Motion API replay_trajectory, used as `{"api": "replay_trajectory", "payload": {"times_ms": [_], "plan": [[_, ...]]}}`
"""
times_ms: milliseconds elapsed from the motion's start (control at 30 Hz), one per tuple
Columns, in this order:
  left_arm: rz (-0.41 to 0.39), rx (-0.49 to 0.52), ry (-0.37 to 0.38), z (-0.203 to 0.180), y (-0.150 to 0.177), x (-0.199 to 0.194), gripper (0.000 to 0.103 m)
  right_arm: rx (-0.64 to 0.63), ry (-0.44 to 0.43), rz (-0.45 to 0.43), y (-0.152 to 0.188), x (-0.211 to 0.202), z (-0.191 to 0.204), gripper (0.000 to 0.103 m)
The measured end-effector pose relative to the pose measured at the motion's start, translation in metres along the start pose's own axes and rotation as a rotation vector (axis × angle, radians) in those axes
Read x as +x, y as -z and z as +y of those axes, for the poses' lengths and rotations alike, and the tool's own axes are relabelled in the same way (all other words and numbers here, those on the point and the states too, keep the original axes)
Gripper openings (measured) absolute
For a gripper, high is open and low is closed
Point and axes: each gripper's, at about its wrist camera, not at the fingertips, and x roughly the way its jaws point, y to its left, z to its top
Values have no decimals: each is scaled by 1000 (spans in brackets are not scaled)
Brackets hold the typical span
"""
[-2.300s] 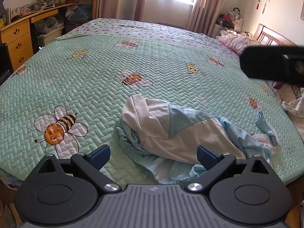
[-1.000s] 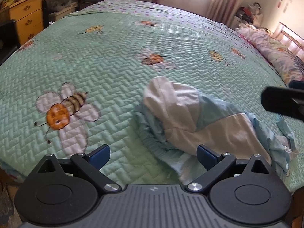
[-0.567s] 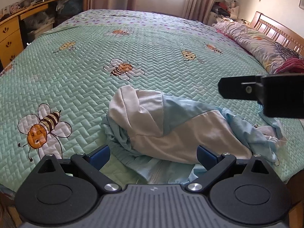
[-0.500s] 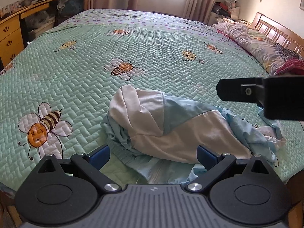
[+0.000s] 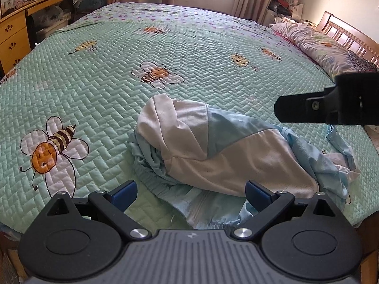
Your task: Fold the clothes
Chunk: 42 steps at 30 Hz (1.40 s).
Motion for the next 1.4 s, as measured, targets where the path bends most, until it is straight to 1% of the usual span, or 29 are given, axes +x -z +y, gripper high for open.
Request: {"api": "replay_trajectory", "payload": {"times_ms": [733, 1400], "plan": [[0, -19, 2, 6, 1, -3, 98, -27, 19, -16, -3, -6, 8, 81], [11, -27, -5, 10, 0, 0, 98, -46, 7, -11, -3, -5, 14, 81]]}}
